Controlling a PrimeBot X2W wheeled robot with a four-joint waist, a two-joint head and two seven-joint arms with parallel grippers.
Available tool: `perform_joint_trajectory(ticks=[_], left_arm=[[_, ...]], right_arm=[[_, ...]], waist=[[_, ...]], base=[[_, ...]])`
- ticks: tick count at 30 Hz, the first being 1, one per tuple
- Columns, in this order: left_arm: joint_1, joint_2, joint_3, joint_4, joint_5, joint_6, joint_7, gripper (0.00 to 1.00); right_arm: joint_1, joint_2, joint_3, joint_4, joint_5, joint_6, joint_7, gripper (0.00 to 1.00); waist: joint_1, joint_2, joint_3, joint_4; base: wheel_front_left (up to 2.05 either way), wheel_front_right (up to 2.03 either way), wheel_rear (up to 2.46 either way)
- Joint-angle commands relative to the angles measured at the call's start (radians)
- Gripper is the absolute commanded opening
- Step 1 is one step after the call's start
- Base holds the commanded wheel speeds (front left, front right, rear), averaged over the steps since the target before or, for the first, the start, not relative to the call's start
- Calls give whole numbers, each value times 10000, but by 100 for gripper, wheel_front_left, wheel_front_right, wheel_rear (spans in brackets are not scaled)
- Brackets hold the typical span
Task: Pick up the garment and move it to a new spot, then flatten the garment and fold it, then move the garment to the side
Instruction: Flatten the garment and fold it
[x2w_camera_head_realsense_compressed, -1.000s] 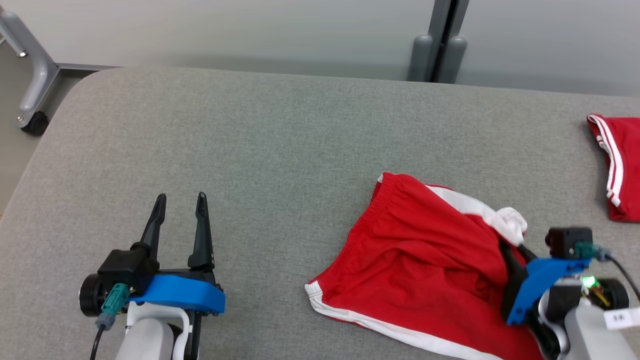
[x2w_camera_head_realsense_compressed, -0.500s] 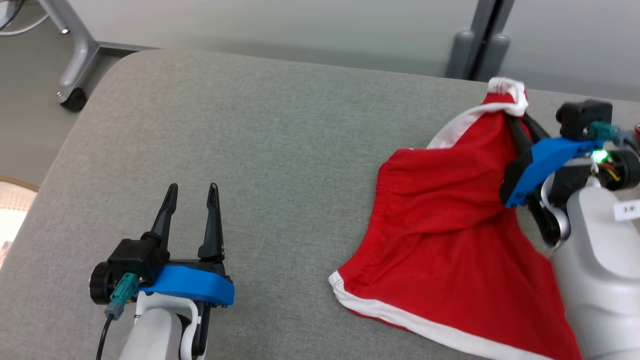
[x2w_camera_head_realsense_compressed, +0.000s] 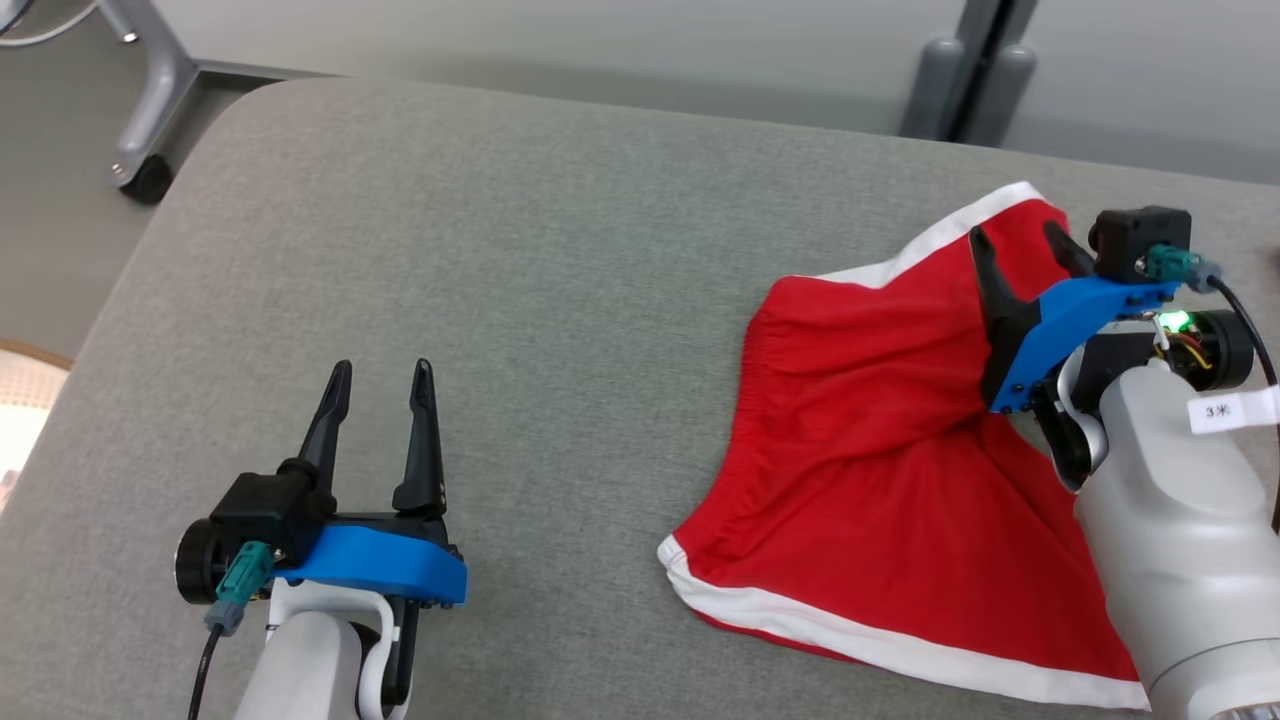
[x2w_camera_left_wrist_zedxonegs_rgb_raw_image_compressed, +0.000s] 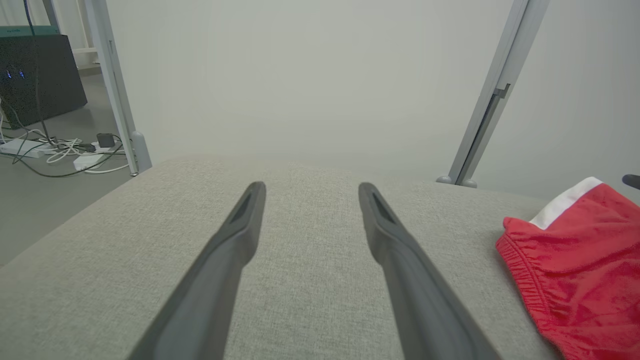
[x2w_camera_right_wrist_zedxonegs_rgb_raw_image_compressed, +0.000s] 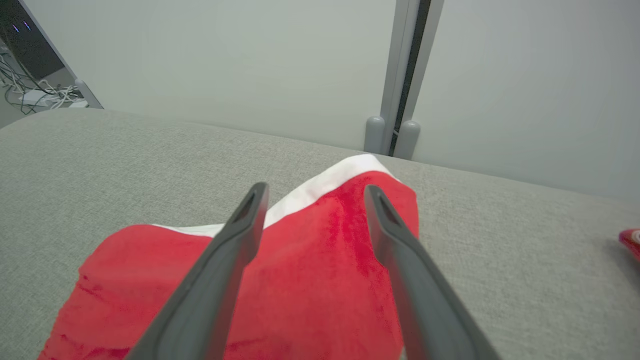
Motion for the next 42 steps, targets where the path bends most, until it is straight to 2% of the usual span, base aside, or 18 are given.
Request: perform_joint_trajectory(ticks=[1, 5, 10, 17, 18, 25, 34, 42], left_arm=[[-23, 34, 49, -28, 61, 20, -44, 100], [179, 136, 186, -48, 136, 57, -43, 100], [376, 302, 317, -86, 187, 44, -44, 100], [602, 500, 368, -78, 198, 116, -44, 100], [602, 500, 368, -78, 198, 116, -44, 100], [941, 638, 456, -186, 141, 220, -40, 100], [1099, 779, 378, -437, 92, 301, 169, 100], [1219, 845, 319, -623, 62, 406, 298, 100]], right_arm=[[55, 25, 90, 159, 121, 6, -409, 100], [494, 37, 317, 143, 488, 6, -1160, 100], [1198, -41, 602, -626, 955, 6, -1600, 100], [2841, -151, 745, -2782, 1473, 6, -1719, 100], [2841, -151, 745, -2782, 1473, 6, -1719, 100], [4879, 99, 480, -5410, 1483, 6, -1722, 100], [7330, 661, 49, -8713, 1062, 6, -823, 100], [8697, 925, -182, -10289, 787, 6, -29, 100]], waist=[[-1, 0, -119, -235], [-1, 0, -336, -705], [-1, 0, -617, -1352], [-1, 0, -1003, -2069], [-1, 0, -1003, -2069], [-1, 0, -1227, -2575], [-1, 0, -1306, -2641], [-1, 0, -1346, -2467]], base=[[0, 0, 0], [0, 0, 0], [0, 0, 0], [0, 0, 0], [0, 0, 0], [0, 0, 0], [0, 0, 0], [0, 0, 0]])
